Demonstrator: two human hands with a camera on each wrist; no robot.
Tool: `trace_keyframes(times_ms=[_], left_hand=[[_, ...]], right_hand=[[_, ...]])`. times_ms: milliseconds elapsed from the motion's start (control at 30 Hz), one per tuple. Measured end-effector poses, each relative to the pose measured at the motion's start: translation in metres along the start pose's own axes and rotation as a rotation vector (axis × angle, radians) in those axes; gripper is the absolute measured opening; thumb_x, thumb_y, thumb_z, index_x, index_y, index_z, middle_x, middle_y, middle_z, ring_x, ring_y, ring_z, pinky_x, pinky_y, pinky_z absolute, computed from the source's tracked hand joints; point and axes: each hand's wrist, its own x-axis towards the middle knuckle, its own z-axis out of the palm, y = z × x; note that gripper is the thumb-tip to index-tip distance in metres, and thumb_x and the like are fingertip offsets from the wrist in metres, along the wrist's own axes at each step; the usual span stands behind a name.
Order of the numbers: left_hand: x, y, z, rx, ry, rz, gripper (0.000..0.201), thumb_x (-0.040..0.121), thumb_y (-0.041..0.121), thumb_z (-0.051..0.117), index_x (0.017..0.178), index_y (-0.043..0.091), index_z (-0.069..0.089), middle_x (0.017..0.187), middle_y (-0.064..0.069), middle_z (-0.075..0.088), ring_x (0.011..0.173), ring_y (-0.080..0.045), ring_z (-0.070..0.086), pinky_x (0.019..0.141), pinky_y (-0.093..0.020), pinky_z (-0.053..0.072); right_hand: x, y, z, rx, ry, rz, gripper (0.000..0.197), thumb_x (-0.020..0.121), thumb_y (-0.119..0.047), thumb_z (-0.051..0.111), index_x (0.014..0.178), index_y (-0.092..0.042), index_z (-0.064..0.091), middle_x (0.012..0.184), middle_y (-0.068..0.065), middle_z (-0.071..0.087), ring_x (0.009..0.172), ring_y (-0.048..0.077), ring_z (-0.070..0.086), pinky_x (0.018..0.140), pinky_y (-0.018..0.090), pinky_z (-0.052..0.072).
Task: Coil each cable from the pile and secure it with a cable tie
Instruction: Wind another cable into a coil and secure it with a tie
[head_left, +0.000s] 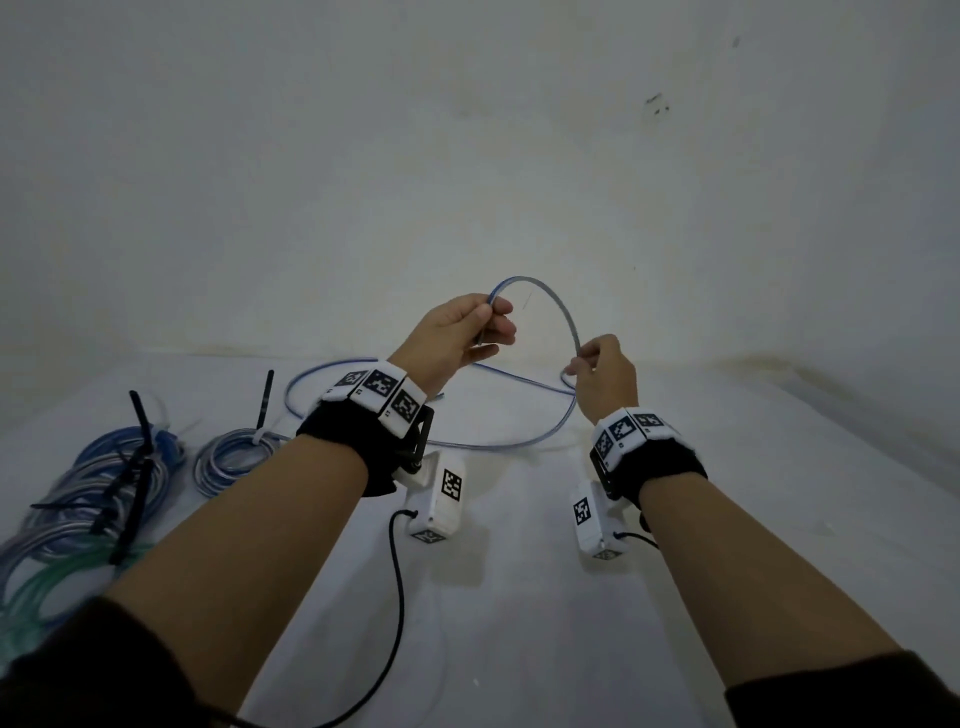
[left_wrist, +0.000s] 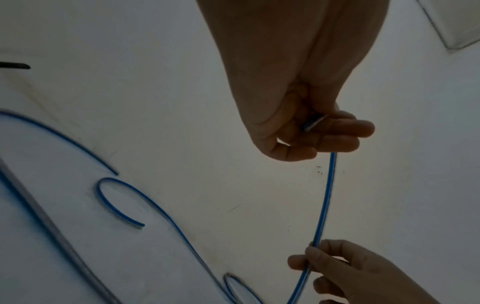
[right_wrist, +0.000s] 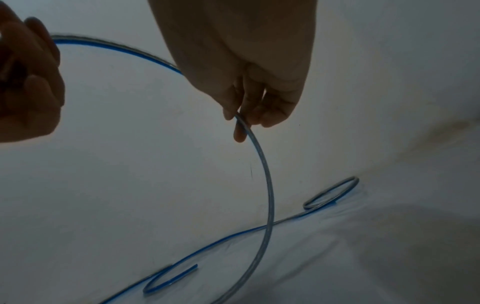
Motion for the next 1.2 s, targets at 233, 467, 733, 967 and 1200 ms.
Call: trace_keyframes(times_ms=[233, 467, 733, 967, 1200], left_hand=[[-0.003, 0.000, -0.004, 0.009, 0.022, 0.021, 0.026, 0.101, 0.012, 0.034, 0.096, 0.020, 0.058, 0.075, 0.013, 0.072, 0.078, 0.001, 0.066, 0.076, -0.015, 0.048], [0.001, -0.010, -0.003, 0.061, 0.064, 0.099, 0.025, 0.100, 0.003, 0.035, 0.093, 0.015, 0.055, 0.077, 0.013, 0.073, 0.080, -0.001, 0.069, 0.077, -0.016, 0.051], [0.009, -0.023, -0.009, 0.291, 0.306, 0.223, 0.019, 0.095, -0.001, 0.043, 0.102, 0.006, 0.059, 0.098, -0.006, 0.067, 0.087, -0.005, 0.066, 0.079, -0.015, 0.050], [-0.001, -0.029, -0.022, 0.582, 0.276, 0.188, 0.018, 0.095, 0.003, 0.044, 0.102, 0.007, 0.061, 0.098, -0.001, 0.069, 0.094, -0.007, 0.064, 0.089, -0.018, 0.048], [-0.011, -0.032, -0.037, 0.976, 0.086, 0.050, 0.018, 0.097, 0.007, 0.034, 0.088, 0.009, 0.049, 0.089, -0.011, 0.068, 0.075, -0.015, 0.057, 0.072, -0.026, 0.044]], right_hand=[[0.000, -0.010, 0.016, 0.305, 0.131, 0.146, 0.012, 0.092, -0.002, 0.047, 0.084, -0.010, 0.050, 0.078, 0.010, 0.057, 0.056, 0.016, 0.055, 0.051, 0.014, 0.045], [0.001, -0.013, 0.020, 0.189, 0.018, 0.029, 0.013, 0.091, -0.004, 0.052, 0.085, -0.009, 0.062, 0.080, 0.005, 0.057, 0.078, 0.022, 0.052, 0.072, 0.031, 0.045], [-0.007, -0.018, 0.024, -0.092, -0.281, -0.242, 0.022, 0.095, -0.007, 0.046, 0.101, -0.005, 0.067, 0.092, 0.007, 0.060, 0.087, 0.020, 0.050, 0.074, 0.026, 0.035], [-0.019, -0.041, 0.035, -0.197, -0.442, -0.389, 0.014, 0.090, -0.017, 0.055, 0.097, -0.013, 0.067, 0.086, 0.001, 0.057, 0.084, 0.019, 0.053, 0.089, 0.038, 0.040], [-0.016, -0.050, 0.037, -0.085, -0.438, -0.517, 0.014, 0.083, -0.002, 0.062, 0.095, -0.007, 0.058, 0.075, -0.007, 0.053, 0.066, 0.007, 0.049, 0.063, 0.012, 0.037]])
